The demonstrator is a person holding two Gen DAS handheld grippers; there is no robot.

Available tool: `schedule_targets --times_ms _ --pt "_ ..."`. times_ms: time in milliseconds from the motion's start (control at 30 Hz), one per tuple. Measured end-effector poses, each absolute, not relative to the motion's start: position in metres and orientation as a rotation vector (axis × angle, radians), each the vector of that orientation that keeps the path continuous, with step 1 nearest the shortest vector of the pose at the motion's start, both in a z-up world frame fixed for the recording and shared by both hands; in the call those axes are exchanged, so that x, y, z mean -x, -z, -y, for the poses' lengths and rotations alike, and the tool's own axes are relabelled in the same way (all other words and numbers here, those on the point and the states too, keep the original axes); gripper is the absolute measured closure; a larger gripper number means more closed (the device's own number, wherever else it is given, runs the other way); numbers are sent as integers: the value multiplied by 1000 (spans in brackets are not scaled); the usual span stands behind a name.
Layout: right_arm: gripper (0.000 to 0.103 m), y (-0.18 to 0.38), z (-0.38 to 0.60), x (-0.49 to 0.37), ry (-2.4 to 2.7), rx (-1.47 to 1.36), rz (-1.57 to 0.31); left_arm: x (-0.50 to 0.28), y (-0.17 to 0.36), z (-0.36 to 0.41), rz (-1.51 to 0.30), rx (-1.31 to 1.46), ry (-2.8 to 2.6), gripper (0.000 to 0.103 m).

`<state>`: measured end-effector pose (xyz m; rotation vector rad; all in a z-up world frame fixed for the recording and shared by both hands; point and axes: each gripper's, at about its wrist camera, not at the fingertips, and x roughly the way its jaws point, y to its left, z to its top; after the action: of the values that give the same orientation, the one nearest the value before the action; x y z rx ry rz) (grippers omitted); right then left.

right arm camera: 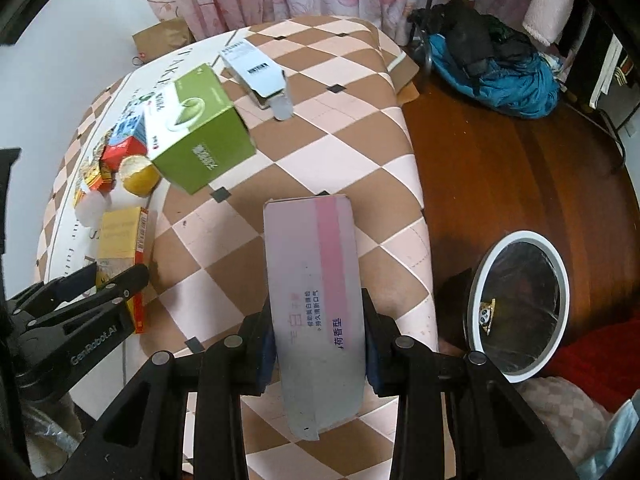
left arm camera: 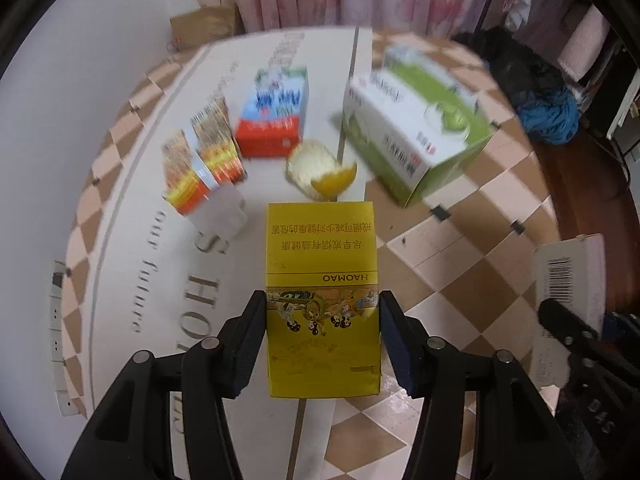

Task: Collect trash
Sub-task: 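Carry the yellow box and white-pink box with both tools over the bin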

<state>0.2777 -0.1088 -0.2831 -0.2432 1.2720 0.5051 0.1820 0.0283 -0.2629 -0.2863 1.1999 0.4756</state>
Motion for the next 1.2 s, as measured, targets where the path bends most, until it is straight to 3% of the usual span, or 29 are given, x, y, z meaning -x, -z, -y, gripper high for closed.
schedule_targets --times_ms 367,667,933,1200 --pt "66 225 133 -269 -522 235 -1117 -212 172 20 -992 188 -387 51" --pt "66 164 231 -294 -445 132 -1015 -259 122 108 -894 126 -178 51" --pt "66 159 352 -337 -277 47 -1029 -320 141 206 -931 85 8 51" --pt "66 237 448 -381 -204 -88 -1197 -381 232 278 -1156 143 188 51"
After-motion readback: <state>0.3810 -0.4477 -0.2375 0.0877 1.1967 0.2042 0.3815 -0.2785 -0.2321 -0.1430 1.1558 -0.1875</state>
